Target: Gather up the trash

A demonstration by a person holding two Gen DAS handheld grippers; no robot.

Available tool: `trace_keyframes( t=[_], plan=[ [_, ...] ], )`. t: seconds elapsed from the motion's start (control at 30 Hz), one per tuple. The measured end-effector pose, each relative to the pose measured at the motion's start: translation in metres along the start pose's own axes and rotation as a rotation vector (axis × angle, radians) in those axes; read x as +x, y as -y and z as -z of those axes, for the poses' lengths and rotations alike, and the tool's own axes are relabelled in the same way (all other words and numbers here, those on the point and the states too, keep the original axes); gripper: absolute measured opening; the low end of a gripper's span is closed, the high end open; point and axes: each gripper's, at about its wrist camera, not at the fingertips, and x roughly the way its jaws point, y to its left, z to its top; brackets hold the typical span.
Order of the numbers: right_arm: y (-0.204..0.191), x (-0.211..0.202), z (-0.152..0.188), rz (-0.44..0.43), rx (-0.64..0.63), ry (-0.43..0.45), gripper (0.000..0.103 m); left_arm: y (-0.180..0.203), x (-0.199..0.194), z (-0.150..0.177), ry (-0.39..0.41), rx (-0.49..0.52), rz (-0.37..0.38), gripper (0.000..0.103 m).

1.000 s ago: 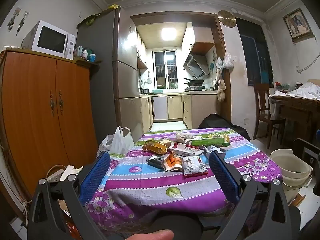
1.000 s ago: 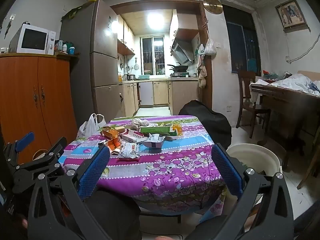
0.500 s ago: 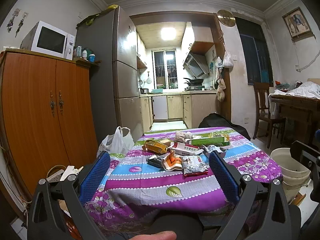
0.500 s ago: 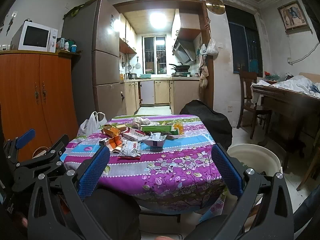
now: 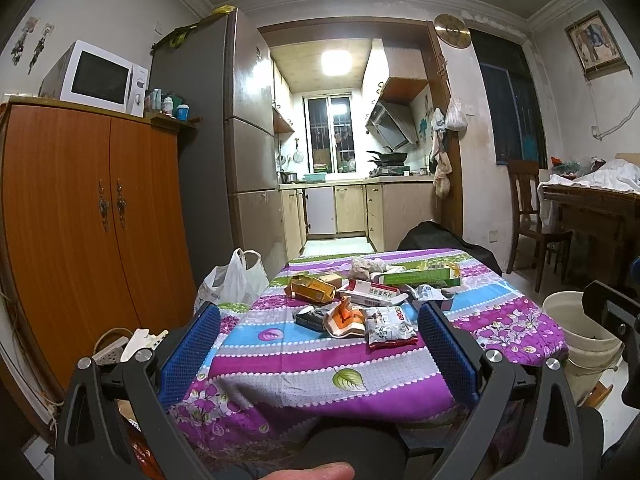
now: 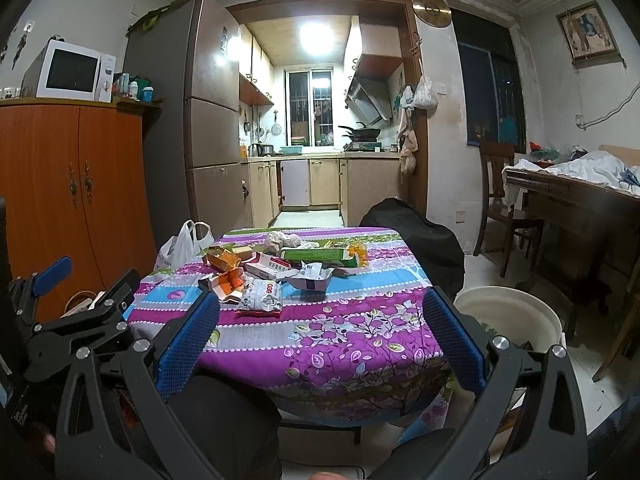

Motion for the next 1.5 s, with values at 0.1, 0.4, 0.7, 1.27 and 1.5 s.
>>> trace_keyframes(
  t=[0.1, 0.4, 0.7, 1.27, 1.5],
  plan=[
    [-0.001, -0.001, 0.000, 0.002, 0.001, -0.001, 0.098, 0.001, 0.001, 0.001, -0.002, 0.002, 0.001, 0.098],
    [0.000, -0.001, 0.000, 0.001, 0.000, -0.001, 0.098, 0.003, 0.001, -0.001, -0.009, 0.008, 0.001, 0.098],
    [0.000, -0.001, 0.000, 0.001, 0.000, 0.000, 0.098, 0.001, 0.000, -0.004, -0.004, -0.005, 0.011, 0.098],
    [0.011, 0.018, -0.034, 0.042, 0.049, 0.070, 0.098, -0.017, 0.030, 0.015, -0.177, -0.130, 0.171, 0.098],
    [0.013, 0.068, -0.045, 0.026, 0.053, -0.041, 0.098, -0.035, 0.068, 0.017, -0.217, -0.188, 0.136, 0.098]
  ],
)
